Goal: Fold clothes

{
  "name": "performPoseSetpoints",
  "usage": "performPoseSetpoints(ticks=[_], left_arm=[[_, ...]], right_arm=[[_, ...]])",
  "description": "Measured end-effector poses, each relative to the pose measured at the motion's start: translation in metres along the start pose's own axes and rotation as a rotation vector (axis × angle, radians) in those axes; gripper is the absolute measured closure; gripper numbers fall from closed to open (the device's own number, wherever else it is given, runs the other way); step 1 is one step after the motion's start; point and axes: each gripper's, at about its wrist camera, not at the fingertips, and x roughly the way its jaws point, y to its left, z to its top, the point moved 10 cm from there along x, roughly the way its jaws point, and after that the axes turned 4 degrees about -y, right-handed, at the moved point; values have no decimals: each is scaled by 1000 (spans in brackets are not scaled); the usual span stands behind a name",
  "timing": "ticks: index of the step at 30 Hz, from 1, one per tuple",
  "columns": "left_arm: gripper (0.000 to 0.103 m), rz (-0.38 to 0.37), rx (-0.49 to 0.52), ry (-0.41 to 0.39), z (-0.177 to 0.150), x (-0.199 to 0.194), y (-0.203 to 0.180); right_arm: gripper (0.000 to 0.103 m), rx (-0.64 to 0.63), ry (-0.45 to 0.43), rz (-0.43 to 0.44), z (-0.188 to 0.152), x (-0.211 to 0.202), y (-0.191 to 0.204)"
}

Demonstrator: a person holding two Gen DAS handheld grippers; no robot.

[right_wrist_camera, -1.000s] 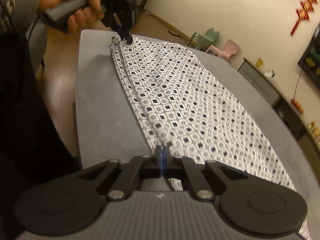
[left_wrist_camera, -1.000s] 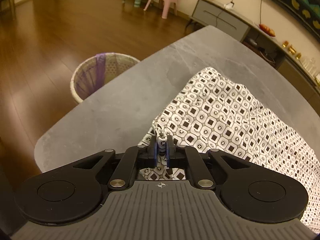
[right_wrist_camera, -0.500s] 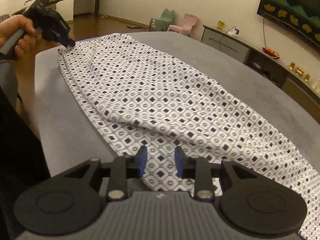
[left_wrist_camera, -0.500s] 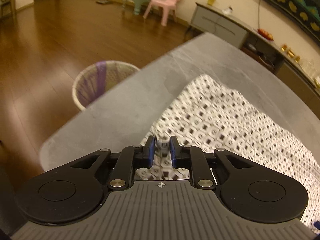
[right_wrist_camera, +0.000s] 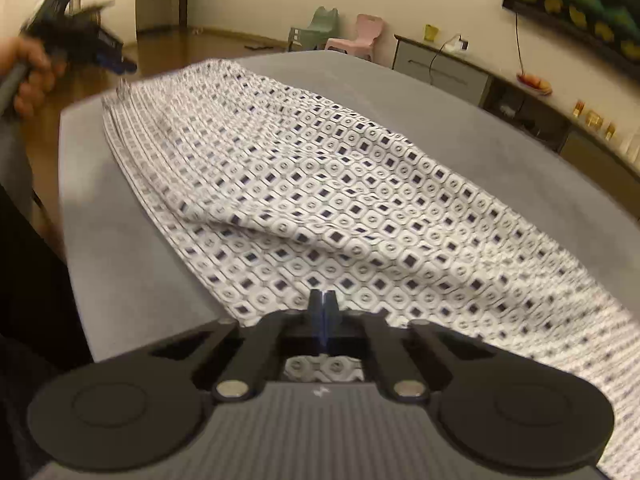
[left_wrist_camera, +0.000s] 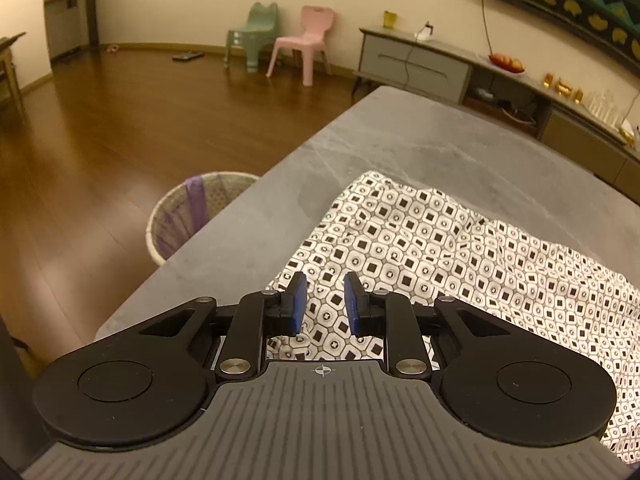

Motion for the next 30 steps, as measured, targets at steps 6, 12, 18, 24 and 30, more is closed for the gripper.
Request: performPoseSetpoints(ticks=[6,12,18,24,30], left_arm=[[96,-45,30,15,-4,3,-17],[89,-325,118,120,-35,3,-90],[89,-285,236,206,-64,22,-105],[89,-235,231,196,-62,25,-94],[88,-228,306,191,-65,24,-103]], right_arm=[[102,-66,-24,0,-14,-43,9],[52,-87,-36,-37,-6,-7,-2],[101,82,-16,66,0,6,-15],[103,20,-60,1,-2,-27,-9],[102,-114,1,1,-39,-40,18]])
